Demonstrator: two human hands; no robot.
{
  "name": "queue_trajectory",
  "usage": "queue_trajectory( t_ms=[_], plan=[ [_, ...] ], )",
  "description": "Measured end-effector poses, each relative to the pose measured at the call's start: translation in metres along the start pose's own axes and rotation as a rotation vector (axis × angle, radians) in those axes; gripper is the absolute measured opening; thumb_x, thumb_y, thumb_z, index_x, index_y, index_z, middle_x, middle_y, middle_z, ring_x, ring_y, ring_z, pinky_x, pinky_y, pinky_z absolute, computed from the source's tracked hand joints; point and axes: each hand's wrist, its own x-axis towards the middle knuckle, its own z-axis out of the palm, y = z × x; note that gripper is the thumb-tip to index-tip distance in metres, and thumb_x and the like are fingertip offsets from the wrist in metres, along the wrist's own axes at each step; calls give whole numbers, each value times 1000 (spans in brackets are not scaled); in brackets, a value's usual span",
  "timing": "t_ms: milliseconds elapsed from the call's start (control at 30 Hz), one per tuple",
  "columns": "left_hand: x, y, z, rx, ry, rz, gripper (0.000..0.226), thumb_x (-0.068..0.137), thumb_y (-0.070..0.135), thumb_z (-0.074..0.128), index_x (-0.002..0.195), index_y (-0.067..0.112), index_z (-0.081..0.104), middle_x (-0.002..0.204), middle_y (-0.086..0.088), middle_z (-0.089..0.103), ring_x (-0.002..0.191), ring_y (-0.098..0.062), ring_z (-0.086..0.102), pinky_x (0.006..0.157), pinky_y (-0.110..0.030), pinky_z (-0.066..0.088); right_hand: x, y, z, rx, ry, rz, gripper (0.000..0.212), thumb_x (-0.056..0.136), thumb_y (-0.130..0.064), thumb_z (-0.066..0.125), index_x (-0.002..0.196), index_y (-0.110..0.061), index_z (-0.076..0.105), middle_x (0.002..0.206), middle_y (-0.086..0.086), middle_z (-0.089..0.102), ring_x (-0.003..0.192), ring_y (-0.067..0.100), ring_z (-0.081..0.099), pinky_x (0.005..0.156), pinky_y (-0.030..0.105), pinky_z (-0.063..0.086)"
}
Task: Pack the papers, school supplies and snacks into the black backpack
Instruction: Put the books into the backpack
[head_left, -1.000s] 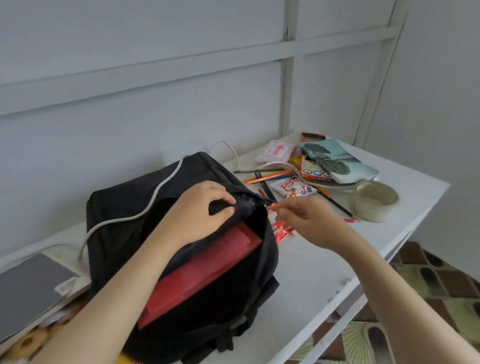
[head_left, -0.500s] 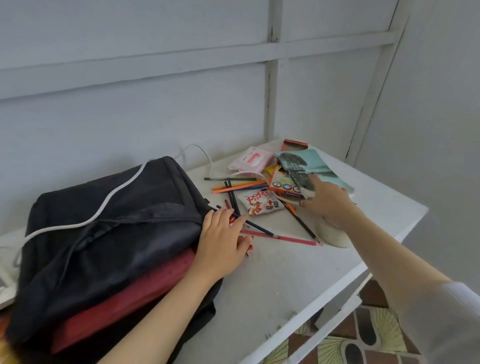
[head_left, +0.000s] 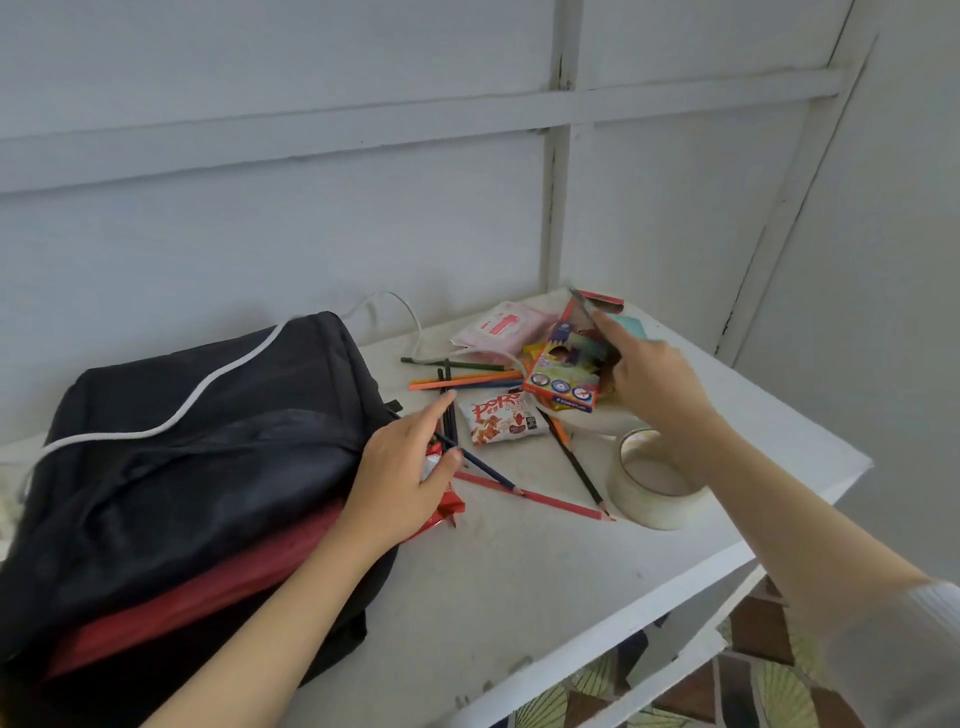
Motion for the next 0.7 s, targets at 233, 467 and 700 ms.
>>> queue_trajectory(
  t_ms=[233,467,700],
  plan=[
    [26,25,-11,-170,45,-22,60,94,25,51,145,34,22,148,11,32,127,6,23,105,-21,23,13,34,-41,313,393,-11,61,85,5,38,134,-27,51,58,5,44,53,26,37,61,29,34],
    [59,46,-40,-460,119,-135,63,93,27,52,141,47,17,138,4,41,126,-9,38,97,-24,31,6,30,-75,1036,142,-27,57,86,8,31,94,-37,65,67,11,50,59,20,44,55,25,50],
    [73,45,-64,-796,-107,-206,67,83,14,62,131,49,30,115,8,59,92,-10,66,75,-26,52,-17,7,-58,1441,-220,65,35,94,5,33,88,-19,58,67,-8,63,58,14,46,47,21,46]
  ],
)
